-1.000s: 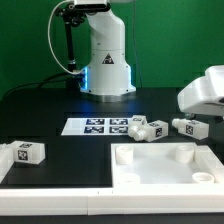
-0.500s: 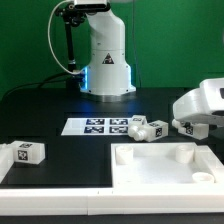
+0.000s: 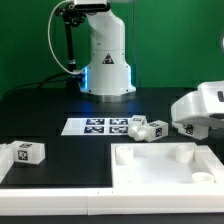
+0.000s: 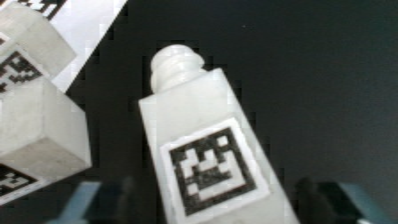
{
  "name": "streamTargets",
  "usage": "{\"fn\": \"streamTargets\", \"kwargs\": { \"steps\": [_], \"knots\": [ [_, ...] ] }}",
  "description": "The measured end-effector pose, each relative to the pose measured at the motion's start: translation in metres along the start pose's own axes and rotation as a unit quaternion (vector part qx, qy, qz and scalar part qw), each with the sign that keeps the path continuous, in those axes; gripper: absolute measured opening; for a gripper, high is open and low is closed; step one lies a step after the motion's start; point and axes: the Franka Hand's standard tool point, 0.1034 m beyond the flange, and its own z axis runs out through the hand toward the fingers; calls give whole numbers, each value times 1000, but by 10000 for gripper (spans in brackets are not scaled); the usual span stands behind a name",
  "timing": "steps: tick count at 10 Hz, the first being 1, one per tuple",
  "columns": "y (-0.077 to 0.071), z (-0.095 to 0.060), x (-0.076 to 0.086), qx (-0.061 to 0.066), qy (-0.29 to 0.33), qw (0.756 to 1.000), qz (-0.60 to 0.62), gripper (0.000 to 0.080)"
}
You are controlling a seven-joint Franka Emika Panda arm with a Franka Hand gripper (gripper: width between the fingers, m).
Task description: Assemble one leg
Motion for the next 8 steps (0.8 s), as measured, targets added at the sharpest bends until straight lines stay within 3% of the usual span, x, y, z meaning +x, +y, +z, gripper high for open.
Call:
{"fn": "streamTargets", "kwargs": {
  "steps": [2, 5, 6, 7, 8],
  "knots": [
    [8, -7, -4, 6, -11, 1000, -12, 284],
    [84, -74, -13, 72, 21, 997, -21, 284],
    [103, -83, -15, 84, 22, 996, -10, 284],
    [118, -90, -8, 88, 49, 995, -14, 284],
    [128, -95, 1, 67, 124, 990, -24, 284]
  ]
}}
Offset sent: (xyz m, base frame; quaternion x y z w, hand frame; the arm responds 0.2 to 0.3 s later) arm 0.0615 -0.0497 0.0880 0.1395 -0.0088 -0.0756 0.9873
